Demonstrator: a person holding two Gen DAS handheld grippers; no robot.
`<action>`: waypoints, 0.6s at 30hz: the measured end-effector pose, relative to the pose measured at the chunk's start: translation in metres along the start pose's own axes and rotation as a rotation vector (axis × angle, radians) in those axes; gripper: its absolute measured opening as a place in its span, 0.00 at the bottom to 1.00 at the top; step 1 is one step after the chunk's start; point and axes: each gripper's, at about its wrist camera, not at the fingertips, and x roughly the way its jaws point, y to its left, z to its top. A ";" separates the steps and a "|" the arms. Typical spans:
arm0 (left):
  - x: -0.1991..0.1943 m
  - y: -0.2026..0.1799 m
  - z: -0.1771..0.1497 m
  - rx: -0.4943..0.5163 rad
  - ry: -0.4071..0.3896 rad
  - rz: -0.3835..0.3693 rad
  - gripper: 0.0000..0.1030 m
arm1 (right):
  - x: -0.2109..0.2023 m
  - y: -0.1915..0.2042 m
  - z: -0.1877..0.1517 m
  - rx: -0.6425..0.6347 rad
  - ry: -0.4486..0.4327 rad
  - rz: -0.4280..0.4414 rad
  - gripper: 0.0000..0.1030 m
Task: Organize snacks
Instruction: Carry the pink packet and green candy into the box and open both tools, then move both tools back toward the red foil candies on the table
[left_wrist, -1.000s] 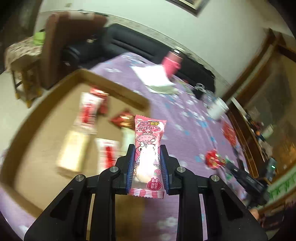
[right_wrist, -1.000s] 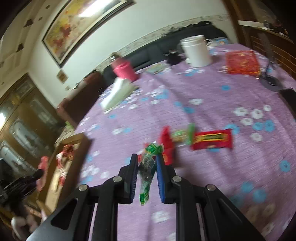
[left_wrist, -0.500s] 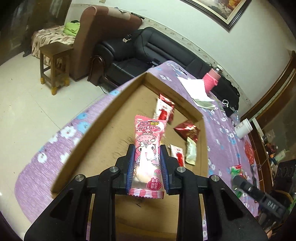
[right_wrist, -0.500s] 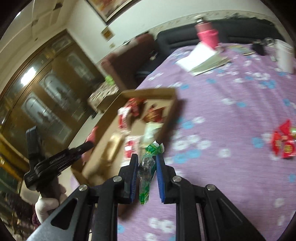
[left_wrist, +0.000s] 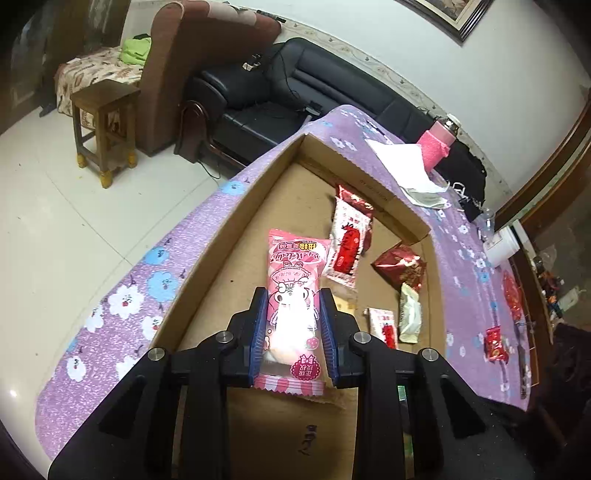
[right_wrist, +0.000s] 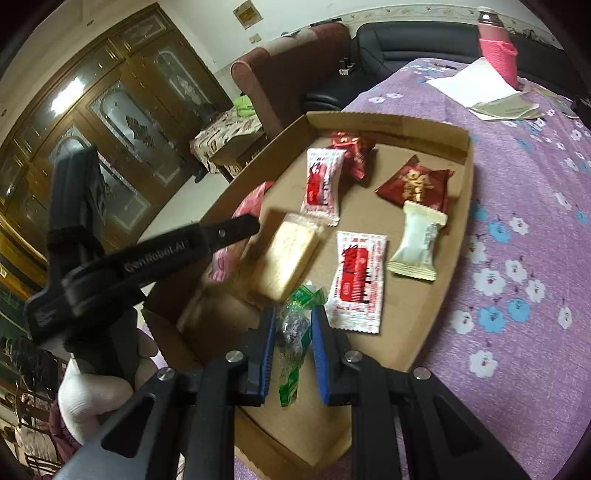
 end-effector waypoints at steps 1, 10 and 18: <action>-0.001 0.000 0.000 -0.002 0.001 -0.005 0.25 | 0.003 0.002 0.000 -0.006 0.005 -0.005 0.22; -0.011 0.001 0.004 -0.017 -0.006 -0.043 0.42 | 0.009 0.018 -0.004 -0.072 0.001 -0.060 0.39; -0.024 -0.011 -0.001 -0.002 -0.028 -0.012 0.46 | -0.013 0.019 -0.011 -0.078 -0.045 -0.068 0.45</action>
